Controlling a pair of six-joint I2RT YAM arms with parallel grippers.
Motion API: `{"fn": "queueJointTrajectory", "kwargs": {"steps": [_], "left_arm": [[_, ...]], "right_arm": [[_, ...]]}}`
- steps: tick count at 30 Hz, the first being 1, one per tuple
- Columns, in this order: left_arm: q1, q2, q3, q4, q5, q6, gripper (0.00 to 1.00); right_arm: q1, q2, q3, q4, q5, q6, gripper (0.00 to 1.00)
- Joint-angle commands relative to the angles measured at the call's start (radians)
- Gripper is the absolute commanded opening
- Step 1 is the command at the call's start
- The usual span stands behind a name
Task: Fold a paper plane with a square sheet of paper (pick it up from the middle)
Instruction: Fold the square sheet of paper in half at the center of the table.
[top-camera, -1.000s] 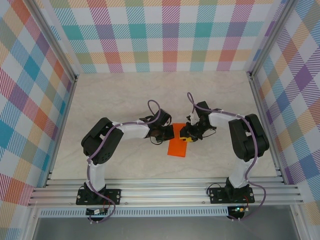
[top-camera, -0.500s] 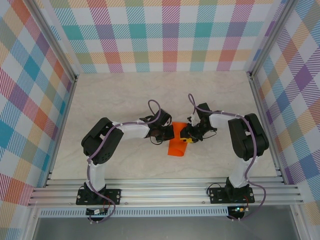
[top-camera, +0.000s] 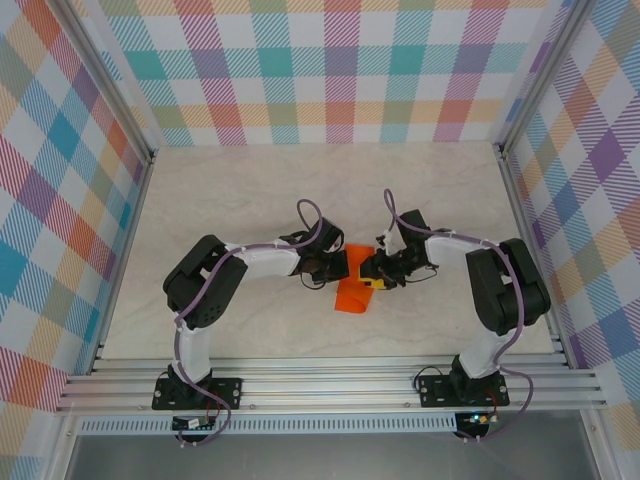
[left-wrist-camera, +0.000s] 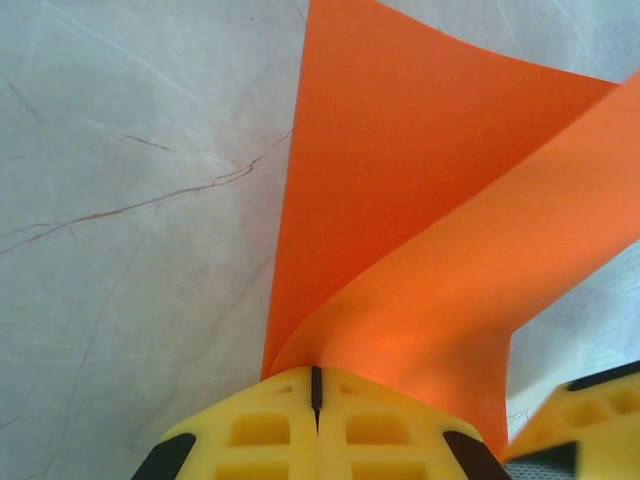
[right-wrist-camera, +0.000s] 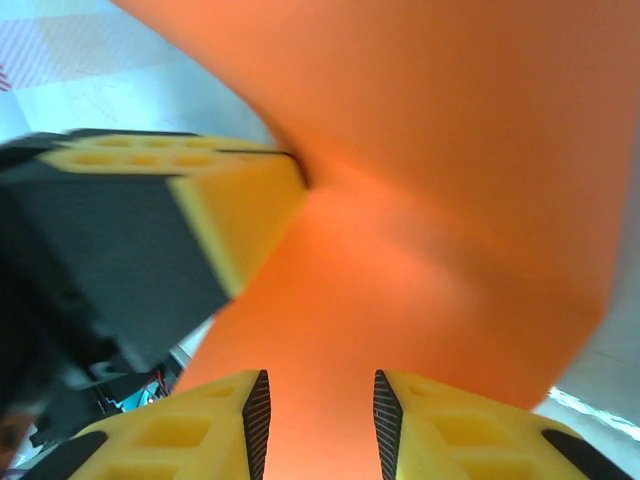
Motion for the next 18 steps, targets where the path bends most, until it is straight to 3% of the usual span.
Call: {"fn": "queueJointTrajectory", "kwargs": {"steps": [1,8,18], "left_arm": [[-0.025,0.047,-0.001,-0.095,0.011,0.017,0.00],[-0.024,0.046,0.002,-0.099,0.009,0.021,0.00],[-0.025,0.048,0.003,-0.100,0.014,0.022,0.00]], "right_arm": [[-0.001,0.039,-0.041,0.022,0.009,0.006,0.35],[-0.003,0.029,-0.058,-0.007,0.061,-0.010,0.35],[-0.001,-0.102,-0.103,0.085,-0.100,0.043,0.34]]}}
